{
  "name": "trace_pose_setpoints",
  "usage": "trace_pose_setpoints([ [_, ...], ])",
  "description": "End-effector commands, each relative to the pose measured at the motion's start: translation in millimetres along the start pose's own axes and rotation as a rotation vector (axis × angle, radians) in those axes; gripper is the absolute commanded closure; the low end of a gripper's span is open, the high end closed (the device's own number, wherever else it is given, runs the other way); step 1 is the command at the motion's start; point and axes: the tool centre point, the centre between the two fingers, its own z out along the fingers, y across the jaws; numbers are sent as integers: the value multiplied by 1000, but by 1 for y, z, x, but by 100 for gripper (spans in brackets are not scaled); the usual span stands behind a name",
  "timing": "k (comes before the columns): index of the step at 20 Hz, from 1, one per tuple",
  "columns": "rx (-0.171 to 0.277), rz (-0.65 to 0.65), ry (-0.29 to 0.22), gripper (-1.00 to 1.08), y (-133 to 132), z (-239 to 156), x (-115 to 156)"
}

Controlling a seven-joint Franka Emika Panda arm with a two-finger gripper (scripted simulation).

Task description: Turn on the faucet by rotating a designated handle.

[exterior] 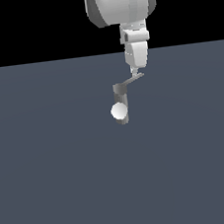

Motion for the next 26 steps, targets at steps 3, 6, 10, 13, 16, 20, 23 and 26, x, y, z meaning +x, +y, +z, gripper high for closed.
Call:
trace_pose_setpoints([
  [3, -2, 66, -2, 108, -6, 11, 15],
  [6, -3, 87, -3, 108, -8, 15, 20],
  [10, -3, 91, -3, 108, -8, 16, 21],
  [13, -4, 90, -3, 108, -5, 16, 22],
  [16, -4, 90, -3, 108, 2, 16, 21],
  [20, -4, 90, -3, 108, 12, 16, 21],
  [23, -4, 90, -3, 108, 20, 16, 21],
  [26, -4, 90, -3, 108, 28, 16, 21],
])
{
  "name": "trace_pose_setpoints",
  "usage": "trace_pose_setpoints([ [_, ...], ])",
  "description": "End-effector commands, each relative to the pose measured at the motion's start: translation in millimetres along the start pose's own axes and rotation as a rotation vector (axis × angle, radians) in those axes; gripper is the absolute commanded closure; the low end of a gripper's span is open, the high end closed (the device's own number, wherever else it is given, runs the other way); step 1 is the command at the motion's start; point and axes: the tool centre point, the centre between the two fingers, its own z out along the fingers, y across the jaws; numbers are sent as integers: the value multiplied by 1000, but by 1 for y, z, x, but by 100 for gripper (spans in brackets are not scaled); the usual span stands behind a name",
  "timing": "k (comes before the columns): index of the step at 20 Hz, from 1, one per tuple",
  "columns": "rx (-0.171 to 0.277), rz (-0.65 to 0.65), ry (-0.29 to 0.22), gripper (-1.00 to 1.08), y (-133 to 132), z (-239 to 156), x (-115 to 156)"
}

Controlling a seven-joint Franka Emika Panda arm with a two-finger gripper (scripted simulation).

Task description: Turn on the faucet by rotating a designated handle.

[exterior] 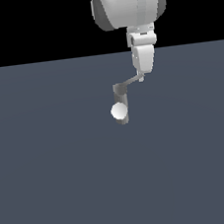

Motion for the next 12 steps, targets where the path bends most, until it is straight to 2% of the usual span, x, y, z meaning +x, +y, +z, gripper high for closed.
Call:
trace_pose_setpoints([
  [1, -11, 4, 0, 108, 11, 4, 3],
  [12, -11, 4, -1, 108, 39, 3, 5],
])
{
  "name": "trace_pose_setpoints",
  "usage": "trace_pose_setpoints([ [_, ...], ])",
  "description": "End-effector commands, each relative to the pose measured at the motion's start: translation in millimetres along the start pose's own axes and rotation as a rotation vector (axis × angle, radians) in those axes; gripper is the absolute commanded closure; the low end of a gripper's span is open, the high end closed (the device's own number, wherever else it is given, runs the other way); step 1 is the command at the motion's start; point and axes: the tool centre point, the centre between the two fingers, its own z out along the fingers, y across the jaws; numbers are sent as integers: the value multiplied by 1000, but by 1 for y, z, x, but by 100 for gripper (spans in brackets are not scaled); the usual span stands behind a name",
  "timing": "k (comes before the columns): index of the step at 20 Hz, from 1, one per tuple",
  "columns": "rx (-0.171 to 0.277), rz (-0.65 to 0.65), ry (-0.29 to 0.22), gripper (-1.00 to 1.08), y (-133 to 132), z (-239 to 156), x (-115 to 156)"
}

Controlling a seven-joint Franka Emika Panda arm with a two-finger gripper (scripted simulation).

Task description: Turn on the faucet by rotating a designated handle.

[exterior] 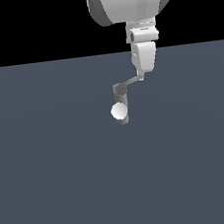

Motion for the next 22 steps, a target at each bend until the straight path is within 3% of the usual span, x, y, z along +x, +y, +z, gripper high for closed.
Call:
trace_pose_setpoints([
  [1, 2, 2, 1, 108, 0, -2, 2],
  [22, -29, 14, 0, 108, 67, 10, -35],
])
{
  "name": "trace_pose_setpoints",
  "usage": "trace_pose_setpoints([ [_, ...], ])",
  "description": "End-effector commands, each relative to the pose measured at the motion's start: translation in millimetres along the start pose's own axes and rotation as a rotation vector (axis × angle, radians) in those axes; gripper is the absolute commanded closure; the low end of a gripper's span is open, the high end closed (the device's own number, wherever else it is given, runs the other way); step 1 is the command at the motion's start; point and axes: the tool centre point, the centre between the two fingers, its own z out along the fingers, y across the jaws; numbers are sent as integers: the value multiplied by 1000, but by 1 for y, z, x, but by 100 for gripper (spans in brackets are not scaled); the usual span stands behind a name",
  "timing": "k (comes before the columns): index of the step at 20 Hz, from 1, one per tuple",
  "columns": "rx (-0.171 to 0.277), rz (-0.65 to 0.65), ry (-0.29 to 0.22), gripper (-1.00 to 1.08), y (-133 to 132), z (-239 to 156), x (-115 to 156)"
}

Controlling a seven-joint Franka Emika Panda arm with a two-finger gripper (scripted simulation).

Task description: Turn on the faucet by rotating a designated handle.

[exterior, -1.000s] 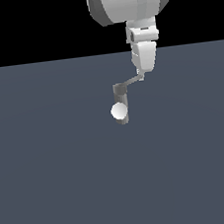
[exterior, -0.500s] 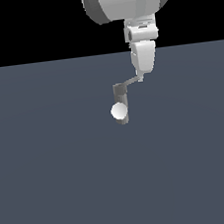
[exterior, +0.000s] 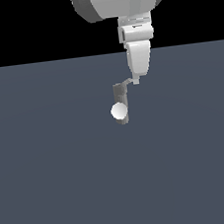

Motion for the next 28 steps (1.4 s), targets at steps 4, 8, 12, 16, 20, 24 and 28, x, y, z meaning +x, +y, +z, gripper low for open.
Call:
trace_pose_setpoints([
  [4, -10, 0, 0, 108, 9, 3, -10],
  [8, -21, -3, -2, 108, 15, 7, -36],
  [12, -32, -7, -3, 108, 21, 12, -62],
  [16, -40, -9, -5, 108, 25, 15, -83],
  [20, -14, 31, 3, 108, 9, 4, -62],
  [24, -21, 22, 1, 108, 1, 7, -80],
  [28, -27, 12, -1, 108, -6, 10, -97],
])
